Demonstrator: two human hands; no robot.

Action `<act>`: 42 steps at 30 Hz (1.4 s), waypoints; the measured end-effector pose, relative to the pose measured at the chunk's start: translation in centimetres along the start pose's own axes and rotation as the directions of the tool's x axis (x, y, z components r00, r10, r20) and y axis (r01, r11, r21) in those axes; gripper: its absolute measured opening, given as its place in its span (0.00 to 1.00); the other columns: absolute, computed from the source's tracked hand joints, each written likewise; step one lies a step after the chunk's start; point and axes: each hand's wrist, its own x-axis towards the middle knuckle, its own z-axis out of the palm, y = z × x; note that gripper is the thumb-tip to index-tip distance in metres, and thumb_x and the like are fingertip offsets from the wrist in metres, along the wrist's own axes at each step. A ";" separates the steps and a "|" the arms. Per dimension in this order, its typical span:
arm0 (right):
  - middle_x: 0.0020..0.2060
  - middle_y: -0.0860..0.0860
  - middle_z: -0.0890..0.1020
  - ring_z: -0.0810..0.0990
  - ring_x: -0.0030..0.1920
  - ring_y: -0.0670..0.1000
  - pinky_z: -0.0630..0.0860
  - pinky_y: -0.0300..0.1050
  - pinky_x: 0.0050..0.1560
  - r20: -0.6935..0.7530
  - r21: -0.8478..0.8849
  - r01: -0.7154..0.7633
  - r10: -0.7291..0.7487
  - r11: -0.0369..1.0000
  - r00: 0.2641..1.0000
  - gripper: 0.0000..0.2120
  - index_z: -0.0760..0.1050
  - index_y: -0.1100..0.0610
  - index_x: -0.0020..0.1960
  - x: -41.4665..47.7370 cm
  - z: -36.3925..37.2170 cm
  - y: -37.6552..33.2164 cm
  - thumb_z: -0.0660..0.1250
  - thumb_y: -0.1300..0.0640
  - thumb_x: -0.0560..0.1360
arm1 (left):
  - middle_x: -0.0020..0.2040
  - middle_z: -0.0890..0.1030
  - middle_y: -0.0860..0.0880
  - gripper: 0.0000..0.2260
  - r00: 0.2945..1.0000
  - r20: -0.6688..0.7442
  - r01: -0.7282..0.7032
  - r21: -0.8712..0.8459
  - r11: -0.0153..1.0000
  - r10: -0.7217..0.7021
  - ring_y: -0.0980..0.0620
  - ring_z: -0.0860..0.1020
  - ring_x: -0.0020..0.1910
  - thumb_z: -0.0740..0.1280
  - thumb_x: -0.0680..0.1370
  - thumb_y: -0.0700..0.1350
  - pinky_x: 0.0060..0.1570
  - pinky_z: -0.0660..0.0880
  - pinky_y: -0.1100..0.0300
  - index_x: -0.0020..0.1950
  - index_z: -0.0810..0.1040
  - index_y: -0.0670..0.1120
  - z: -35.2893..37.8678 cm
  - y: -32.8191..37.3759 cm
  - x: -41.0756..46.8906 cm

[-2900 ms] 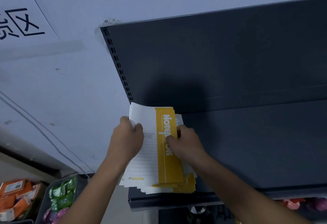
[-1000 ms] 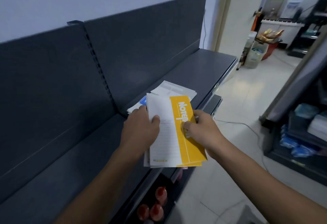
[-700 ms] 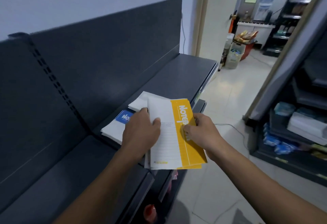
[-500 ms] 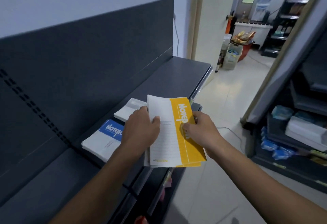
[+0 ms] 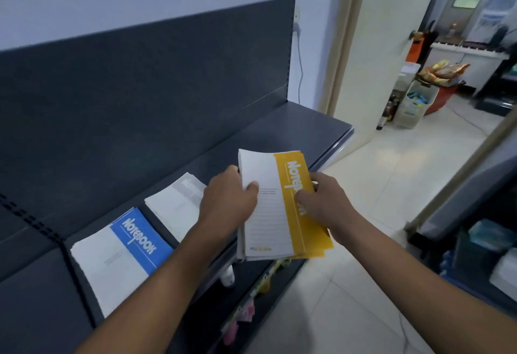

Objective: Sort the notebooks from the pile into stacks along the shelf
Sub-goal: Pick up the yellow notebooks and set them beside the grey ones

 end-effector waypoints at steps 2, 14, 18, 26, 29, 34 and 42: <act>0.47 0.47 0.84 0.83 0.49 0.52 0.81 0.59 0.55 0.036 -0.003 0.034 -0.034 0.999 0.999 0.07 0.77 0.51 0.50 2.3 -0.4 -0.7 0.64 0.60 0.74 | 0.48 0.80 0.52 0.10 0.999 -0.026 0.025 -0.006 1.000 -0.025 0.50 0.78 0.44 0.64 0.79 0.54 0.36 0.70 0.57 0.53 0.74 0.48 0.2 0.6 2.0; 0.45 0.44 0.80 0.81 0.46 0.49 0.82 0.54 0.52 0.133 -0.202 0.122 -0.096 0.972 0.986 0.09 0.73 0.46 0.52 16.4 1.1 -3.2 0.66 0.58 0.75 | 0.42 0.79 0.49 0.10 0.981 -0.046 0.192 0.024 0.981 -0.191 0.51 0.75 0.38 0.66 0.77 0.50 0.30 0.63 0.58 0.48 0.75 0.43 2.4 -0.1 13.1; 0.46 0.48 0.84 0.83 0.45 0.52 0.83 0.54 0.51 0.188 -0.291 0.145 -0.092 0.946 0.978 0.11 0.79 0.51 0.52 20.1 2.5 -4.2 0.66 0.60 0.72 | 0.42 0.81 0.46 0.10 0.958 -0.031 0.283 -0.034 0.959 -0.284 0.51 0.75 0.36 0.68 0.75 0.48 0.28 0.63 0.61 0.45 0.76 0.41 2.9 -0.9 15.0; 0.40 0.53 0.85 0.85 0.40 0.54 0.83 0.51 0.42 0.366 -0.408 0.256 -0.099 0.876 0.925 0.10 0.82 0.60 0.48 26.4 7.8 -4.3 0.70 0.59 0.67 | 0.43 0.80 0.49 0.10 0.871 -0.037 0.486 -0.097 0.869 -0.491 0.48 0.79 0.42 0.70 0.75 0.51 0.34 0.72 0.60 0.43 0.76 0.44 3.7 -3.7 17.0; 0.33 0.54 0.81 0.81 0.33 0.55 0.72 0.44 0.32 0.447 -0.449 0.325 -0.106 0.832 0.888 0.07 0.75 0.63 0.38 28.2 9.4 -4.4 0.70 0.59 0.65 | 0.41 0.77 0.49 0.08 0.841 -0.022 0.539 -0.054 0.841 -0.541 0.50 0.75 0.40 0.69 0.75 0.45 0.34 0.73 0.60 0.48 0.78 0.42 4.1 -4.4 17.1; 0.25 0.47 0.70 0.69 0.27 0.49 0.61 0.38 0.26 0.555 -0.482 0.387 -0.068 0.786 0.829 0.13 0.65 0.55 0.32 29.4 10.9 -4.8 0.69 0.61 0.67 | 0.41 0.72 0.51 0.06 0.776 -0.062 0.627 -0.023 0.778 -0.628 0.50 0.73 0.42 0.68 0.75 0.41 0.39 0.73 0.58 0.49 0.73 0.42 5.3 -5.2 17.5; 0.26 0.48 0.71 0.72 0.27 0.49 0.63 0.38 0.27 0.599 -0.494 0.446 -0.080 0.746 0.797 0.14 0.63 0.53 0.30 30.0 12.4 -4.1 0.68 0.60 0.66 | 0.53 0.80 0.43 0.11 0.719 -0.113 0.689 -0.004 0.724 -0.685 0.43 0.80 0.51 0.68 0.74 0.40 0.43 0.78 0.56 0.55 0.77 0.41 6.7 -5.6 17.3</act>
